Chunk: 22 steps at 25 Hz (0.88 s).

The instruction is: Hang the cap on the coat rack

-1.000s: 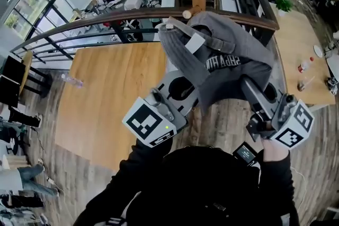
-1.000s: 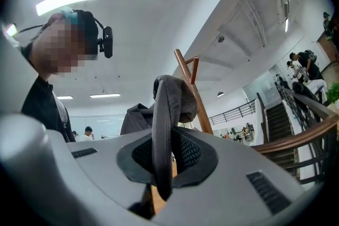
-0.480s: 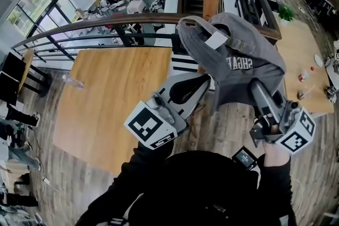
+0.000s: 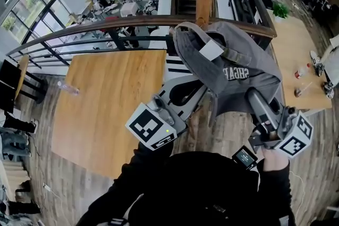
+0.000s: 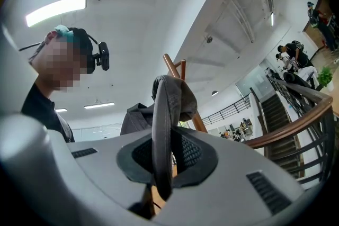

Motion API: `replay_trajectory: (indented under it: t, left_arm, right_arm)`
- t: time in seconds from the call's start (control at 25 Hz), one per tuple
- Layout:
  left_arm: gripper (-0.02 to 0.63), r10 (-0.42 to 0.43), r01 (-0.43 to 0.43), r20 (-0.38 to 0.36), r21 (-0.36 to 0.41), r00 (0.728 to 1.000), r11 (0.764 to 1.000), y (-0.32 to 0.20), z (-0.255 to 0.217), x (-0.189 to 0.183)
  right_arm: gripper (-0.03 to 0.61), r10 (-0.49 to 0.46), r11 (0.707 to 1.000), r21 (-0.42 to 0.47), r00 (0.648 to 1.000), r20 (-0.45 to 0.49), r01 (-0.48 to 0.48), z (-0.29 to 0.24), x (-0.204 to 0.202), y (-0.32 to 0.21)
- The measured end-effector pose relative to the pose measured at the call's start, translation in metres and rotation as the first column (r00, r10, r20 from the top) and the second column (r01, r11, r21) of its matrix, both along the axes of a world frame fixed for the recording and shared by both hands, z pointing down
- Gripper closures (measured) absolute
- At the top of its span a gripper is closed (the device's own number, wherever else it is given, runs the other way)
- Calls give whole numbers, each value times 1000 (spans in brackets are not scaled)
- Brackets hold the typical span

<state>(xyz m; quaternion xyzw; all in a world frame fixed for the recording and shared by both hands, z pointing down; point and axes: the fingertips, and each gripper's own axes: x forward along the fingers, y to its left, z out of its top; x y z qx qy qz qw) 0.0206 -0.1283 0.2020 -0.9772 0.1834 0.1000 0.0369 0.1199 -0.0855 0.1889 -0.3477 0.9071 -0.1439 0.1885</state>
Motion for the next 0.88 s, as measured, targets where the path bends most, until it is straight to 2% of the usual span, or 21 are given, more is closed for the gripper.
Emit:
replay_trajectory:
  t: [0.52,0.72,0.88]
  left_arm:
    - [609,-10,10,-7,-13,1000,1000,3,4,-3]
    - [609,-21,21,-4,-14,1000,1000,5,4,-6]
    - [609,-21,21,-8,-10,1000,1000,3,3,-7]
  right_arm:
    - [540,-22,999,-47,1000,20,23,9,-3,4]
    - [540,-19,1000,-22,999,51,20,-4,5,4]
    - [540,-14,999,-48,999,46,16,-2,6,-5]
